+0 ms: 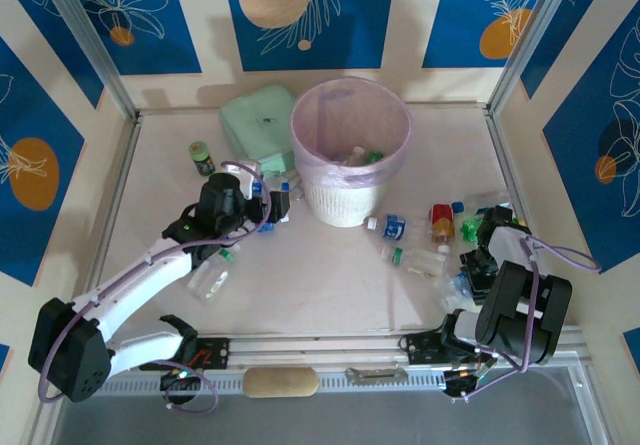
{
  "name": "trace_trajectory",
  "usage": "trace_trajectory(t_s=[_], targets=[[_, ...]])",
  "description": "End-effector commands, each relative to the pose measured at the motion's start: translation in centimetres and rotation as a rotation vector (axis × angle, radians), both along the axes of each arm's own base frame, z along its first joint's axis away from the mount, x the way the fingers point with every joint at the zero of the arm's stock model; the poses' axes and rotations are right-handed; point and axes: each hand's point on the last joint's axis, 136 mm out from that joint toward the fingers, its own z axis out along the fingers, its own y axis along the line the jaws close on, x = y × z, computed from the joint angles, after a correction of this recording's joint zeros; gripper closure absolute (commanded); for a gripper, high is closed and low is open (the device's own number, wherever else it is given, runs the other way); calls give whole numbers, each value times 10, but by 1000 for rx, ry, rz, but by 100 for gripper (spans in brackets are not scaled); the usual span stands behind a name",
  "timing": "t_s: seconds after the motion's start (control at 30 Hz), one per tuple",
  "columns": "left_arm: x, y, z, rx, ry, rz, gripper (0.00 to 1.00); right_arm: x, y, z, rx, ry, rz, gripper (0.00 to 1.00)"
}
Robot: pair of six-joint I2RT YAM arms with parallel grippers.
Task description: Put the plastic bottles in the bin
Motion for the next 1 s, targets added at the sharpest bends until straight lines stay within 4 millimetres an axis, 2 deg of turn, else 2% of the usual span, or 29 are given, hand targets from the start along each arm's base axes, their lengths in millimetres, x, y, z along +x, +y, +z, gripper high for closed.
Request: trace_trajectory(t_s=[0.0, 0.17, 0.33, 0.5, 0.6, 0.7, 0.8, 0.97], targets=[[-2, 9, 0, -5, 5, 22, 0, 2, 2, 1, 3, 8, 18, 30], [-2, 11, -2, -4, 9, 30, 0, 6, -3, 17, -52, -2, 78, 35], [-1, 11, -3, -11, 12, 31, 0, 18, -6, 40, -76, -68, 171, 45], [1, 13, -3, -20, 17, 38, 0, 31, -1, 63, -79, -172, 310, 47], [2, 14, -4, -22, 20, 45, 0, 41, 2, 83, -97, -275, 370, 48], [3, 17, -5, -28, 23, 59, 0, 57, 9, 114, -117, -417, 448, 52], [6, 20, -6, -51, 25, 79, 0, 77, 18, 153, -127, -561, 507, 55], [12, 30, -9, -132, 48, 129, 0, 119, 44, 227, -91, -784, 630, 58]])
